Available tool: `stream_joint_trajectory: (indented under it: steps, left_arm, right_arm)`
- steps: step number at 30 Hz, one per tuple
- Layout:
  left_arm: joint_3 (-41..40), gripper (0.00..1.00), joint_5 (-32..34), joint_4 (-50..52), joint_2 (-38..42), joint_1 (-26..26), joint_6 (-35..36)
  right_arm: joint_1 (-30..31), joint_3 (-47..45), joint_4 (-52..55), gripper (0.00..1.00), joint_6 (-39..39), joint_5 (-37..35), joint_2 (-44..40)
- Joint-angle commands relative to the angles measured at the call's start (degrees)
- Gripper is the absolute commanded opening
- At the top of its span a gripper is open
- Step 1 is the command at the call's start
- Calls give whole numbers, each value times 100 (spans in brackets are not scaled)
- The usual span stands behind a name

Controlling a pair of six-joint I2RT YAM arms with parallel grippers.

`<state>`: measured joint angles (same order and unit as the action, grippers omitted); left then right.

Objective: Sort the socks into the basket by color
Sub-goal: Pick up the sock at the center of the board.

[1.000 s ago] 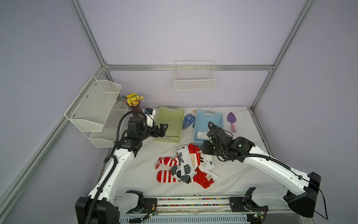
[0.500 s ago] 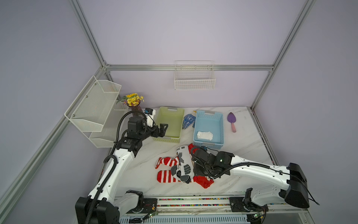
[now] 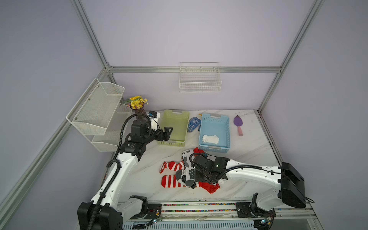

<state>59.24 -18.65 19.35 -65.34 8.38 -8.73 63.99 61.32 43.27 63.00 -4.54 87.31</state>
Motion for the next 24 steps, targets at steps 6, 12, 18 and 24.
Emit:
stream_joint_trajectory:
  steps: [6,12,18,24]
  left_arm:
    - [-106,100,15,-117,136,25,121]
    - [-108,100,12,-116,144,24,118]
    - [-111,100,24,-110,153,19,118]
    - [-109,100,27,-102,161,23,132]
  right_arm:
    - [26,-41,-467,44,202,163,180]
    - [26,-11,-524,32,204,170,156]
    - [26,70,-515,22,110,133,131]
    - [26,170,-611,14,-101,175,-18]
